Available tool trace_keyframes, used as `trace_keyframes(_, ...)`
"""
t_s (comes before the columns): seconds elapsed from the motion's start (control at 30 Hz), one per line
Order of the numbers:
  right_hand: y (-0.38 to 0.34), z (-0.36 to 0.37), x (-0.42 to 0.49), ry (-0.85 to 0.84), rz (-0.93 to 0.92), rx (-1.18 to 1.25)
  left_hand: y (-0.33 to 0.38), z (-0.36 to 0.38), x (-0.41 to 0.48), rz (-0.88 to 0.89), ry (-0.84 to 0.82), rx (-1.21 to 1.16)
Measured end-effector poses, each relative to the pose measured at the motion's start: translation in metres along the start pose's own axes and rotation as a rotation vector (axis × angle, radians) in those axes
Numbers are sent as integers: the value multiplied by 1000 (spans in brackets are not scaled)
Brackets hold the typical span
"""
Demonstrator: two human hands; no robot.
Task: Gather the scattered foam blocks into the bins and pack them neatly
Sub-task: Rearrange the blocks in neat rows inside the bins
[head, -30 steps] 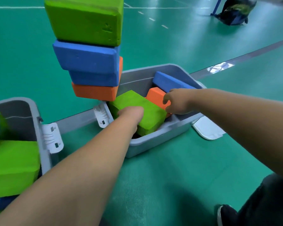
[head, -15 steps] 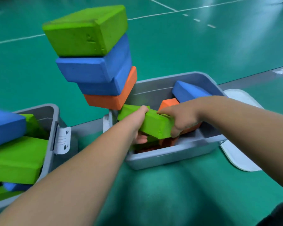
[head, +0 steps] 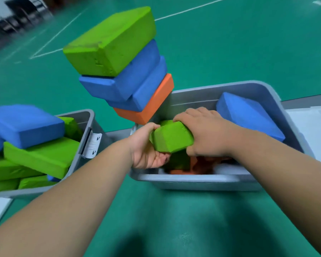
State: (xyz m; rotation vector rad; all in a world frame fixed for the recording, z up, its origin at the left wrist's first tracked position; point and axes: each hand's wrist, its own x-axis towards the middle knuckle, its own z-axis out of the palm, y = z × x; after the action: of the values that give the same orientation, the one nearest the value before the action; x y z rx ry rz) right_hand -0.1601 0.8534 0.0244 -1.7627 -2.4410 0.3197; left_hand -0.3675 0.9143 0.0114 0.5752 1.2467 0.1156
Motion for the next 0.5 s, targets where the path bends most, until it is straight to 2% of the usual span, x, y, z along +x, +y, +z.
trace_keyframes(0.1,-3,-20,5,145,65,70,10,3,-12,-22,18,40)
trace_keyframes(0.23,-3,-33,13,307,233,204,21,5,-12,61,234,307)
trace_keyframes(0.33,-4,-34,15,333,281,257,20,7,-18,66,316,449)
trace_keyframes(0.5,-4,-39,19,392,324,335,8,-6,-14,67,329,610)
